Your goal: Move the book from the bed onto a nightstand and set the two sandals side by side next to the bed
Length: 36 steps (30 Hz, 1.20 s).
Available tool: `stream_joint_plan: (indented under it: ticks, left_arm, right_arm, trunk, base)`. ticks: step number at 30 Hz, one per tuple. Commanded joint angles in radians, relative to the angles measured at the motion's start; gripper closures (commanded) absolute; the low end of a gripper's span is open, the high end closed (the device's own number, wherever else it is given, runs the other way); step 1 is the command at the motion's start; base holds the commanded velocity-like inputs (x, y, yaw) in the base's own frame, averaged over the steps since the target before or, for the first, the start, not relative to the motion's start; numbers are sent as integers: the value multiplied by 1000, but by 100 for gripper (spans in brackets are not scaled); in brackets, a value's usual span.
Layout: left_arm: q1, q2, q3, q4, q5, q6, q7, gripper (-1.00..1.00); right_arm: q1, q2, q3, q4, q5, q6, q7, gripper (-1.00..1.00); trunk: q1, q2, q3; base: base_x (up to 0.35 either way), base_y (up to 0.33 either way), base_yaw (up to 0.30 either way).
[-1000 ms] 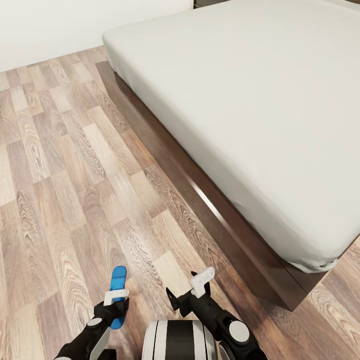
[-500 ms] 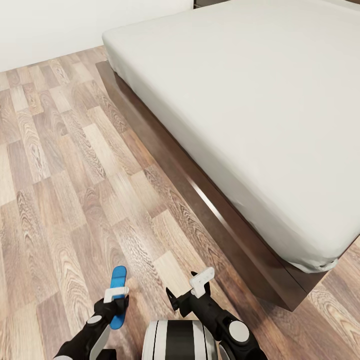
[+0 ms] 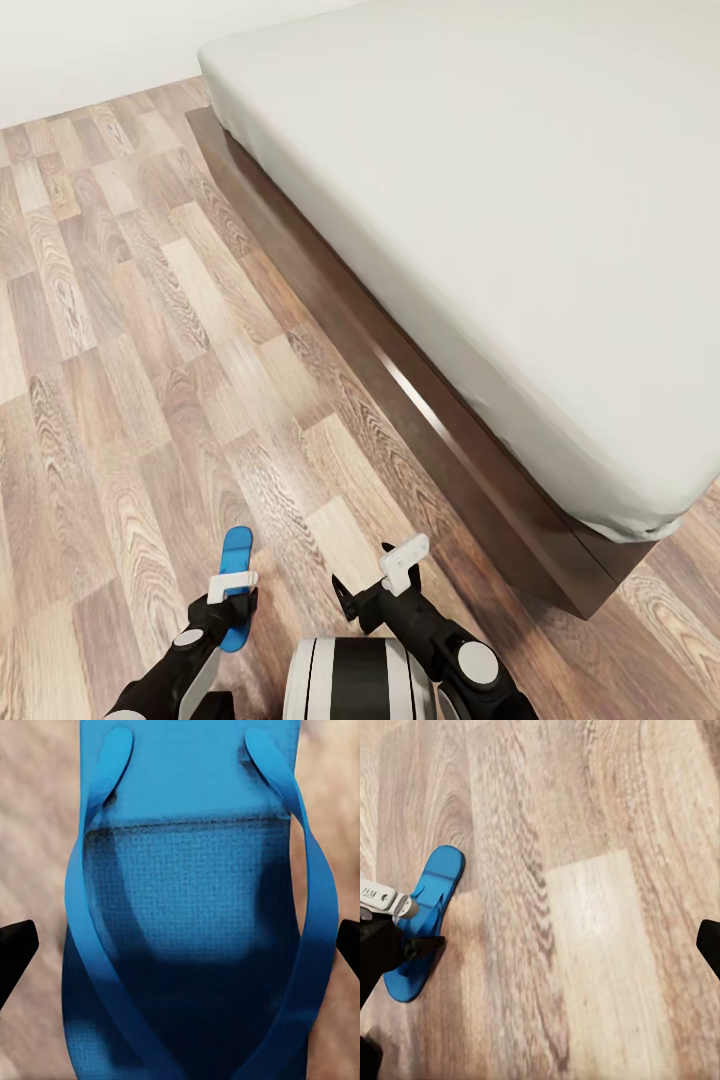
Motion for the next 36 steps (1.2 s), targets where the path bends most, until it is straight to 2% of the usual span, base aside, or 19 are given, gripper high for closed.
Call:
stream_joint_plan:
  ticks: [1,17,18,33,36]
  left_arm:
    - [0,0,-1,1,7,-3,2,-100]
    - [0,1,-1,0,7,-3,2,-100]
    - [0,1,-1,0,7,-3,2,100]
    - [0,0,-1,0,7,-3,2,100]
    - [0,1,-1,0,7,-3,2,100]
  right_arm:
    - [0,0,-1,-1,1,6,4,-100]
    - [0,0,-1,0,1,6,4,-100]
    - [0,0,-1,0,1,6,4,-100]
    - [0,0,-1,-1,1,6,4,-100]
    - [0,0,-1,-1,1,6,4,-100]
  trunk:
    - [0,0,0]
    - [0,0,0]
    - [0,0,0]
    - [0,0,0]
    - [-1,1,11]
  base:
    - [0,0,0]
    - [0,0,0]
    - [0,0,0]
    - [0,0,0]
    - [0,0,0]
